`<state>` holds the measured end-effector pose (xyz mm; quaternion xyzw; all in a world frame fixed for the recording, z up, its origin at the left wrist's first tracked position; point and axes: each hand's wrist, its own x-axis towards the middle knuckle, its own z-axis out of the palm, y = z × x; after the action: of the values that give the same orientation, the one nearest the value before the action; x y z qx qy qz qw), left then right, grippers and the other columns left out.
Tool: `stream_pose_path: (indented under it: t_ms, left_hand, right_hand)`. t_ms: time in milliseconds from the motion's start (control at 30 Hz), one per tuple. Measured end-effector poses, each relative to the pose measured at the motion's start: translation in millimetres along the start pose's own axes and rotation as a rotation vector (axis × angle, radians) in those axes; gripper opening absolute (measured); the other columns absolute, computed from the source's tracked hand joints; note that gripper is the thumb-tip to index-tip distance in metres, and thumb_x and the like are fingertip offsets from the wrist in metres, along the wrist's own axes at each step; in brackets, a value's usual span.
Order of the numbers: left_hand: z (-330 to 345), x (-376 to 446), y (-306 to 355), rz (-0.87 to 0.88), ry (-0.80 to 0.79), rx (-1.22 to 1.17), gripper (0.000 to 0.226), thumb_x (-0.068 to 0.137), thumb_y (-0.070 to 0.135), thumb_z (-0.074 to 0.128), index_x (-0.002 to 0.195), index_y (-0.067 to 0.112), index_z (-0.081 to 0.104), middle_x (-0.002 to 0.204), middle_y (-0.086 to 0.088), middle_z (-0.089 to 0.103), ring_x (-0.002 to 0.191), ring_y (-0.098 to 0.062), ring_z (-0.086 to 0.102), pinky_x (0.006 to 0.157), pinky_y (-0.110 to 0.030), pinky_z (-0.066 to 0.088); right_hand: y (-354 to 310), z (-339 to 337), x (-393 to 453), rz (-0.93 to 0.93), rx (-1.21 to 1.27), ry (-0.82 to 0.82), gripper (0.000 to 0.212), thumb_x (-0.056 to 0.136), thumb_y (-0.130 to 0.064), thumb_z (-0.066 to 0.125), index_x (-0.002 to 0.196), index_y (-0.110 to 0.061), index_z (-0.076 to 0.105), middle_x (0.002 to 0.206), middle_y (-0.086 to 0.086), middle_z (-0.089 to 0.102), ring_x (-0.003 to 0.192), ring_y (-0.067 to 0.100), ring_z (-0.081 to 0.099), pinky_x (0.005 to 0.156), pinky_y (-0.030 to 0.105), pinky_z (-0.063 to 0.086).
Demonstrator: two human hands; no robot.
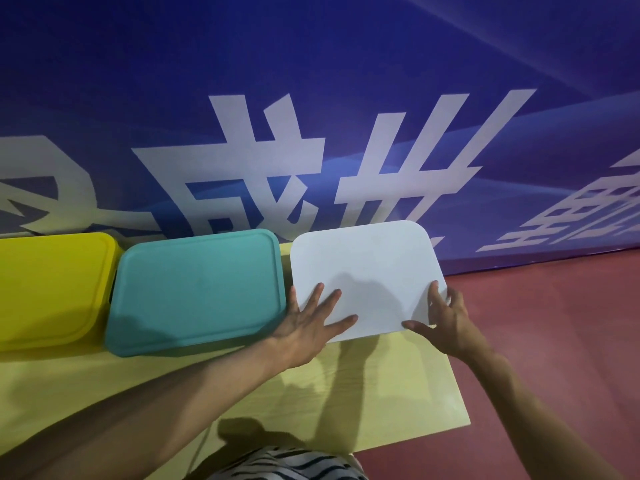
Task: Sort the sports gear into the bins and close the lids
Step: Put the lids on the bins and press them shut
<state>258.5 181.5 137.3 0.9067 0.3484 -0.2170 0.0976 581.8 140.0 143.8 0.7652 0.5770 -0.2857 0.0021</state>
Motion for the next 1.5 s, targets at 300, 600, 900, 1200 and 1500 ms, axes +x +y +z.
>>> stream_pose_path:
  t_ms: [300, 600, 900, 1200, 1500]
  left_hand:
    - [-20, 22, -39, -0.042, -0.059, -0.033, 0.089, 0.104, 0.027, 0.056, 0.158, 0.049, -0.012, 0.167, -0.008, -0.028, 0.152, -0.045, -0.02, 0.118, -0.073, 0.001]
    - [-61, 45, -77, -0.073, -0.054, -0.232, 0.088, 0.097, 0.056, 0.058, 0.162, 0.04, 0.001, 0.171, -0.007, -0.013, 0.157, -0.036, -0.007, 0.123, -0.058, 0.018]
    - [-95, 74, -145, -0.292, -0.138, -0.155, 0.137, 0.077, 0.055, 0.083, 0.16, 0.01, -0.015, 0.166, -0.026, -0.013, 0.156, -0.04, -0.007, 0.125, -0.056, 0.01]
    - [-95, 91, -146, -0.285, -0.165, -0.088, 0.135, 0.076, 0.051, 0.085, 0.161, 0.002, -0.007, 0.163, -0.036, -0.005, 0.155, -0.045, 0.003, 0.126, -0.05, 0.011]
    - [-83, 64, -149, -0.274, -0.056, -0.197, 0.116, 0.081, 0.053, 0.079, 0.164, 0.018, 0.005, 0.169, -0.02, -0.008, 0.157, -0.034, -0.002, 0.125, -0.059, 0.008]
  right_hand:
    - [-43, -20, 39, 0.007, -0.079, -0.008, 0.121, 0.073, -0.077, 0.059, 0.157, -0.007, 0.007, 0.145, 0.028, 0.021, 0.129, 0.046, 0.04, 0.107, 0.049, 0.044]
    - [-75, -50, 91, -0.029, -0.223, -0.002, 0.124, 0.067, -0.087, 0.059, 0.152, -0.007, 0.018, 0.153, 0.027, 0.015, 0.13, 0.052, 0.039, 0.105, 0.054, 0.041]
    - [-119, -76, 171, -0.187, -0.503, -0.145, 0.147, 0.058, -0.075, 0.081, 0.159, -0.024, -0.012, 0.166, 0.019, -0.016, 0.151, 0.051, -0.002, 0.117, 0.062, 0.028]
    - [-110, -54, 193, -0.202, -0.572, -0.11, 0.145, 0.059, -0.071, 0.083, 0.159, -0.02, -0.009, 0.164, 0.025, -0.005, 0.146, 0.06, 0.008, 0.111, 0.067, 0.036]
    - [-111, -60, 163, -0.204, -0.465, -0.077, 0.124, 0.075, -0.057, 0.081, 0.161, -0.022, -0.002, 0.167, 0.019, -0.004, 0.15, 0.052, 0.005, 0.115, 0.065, 0.028]
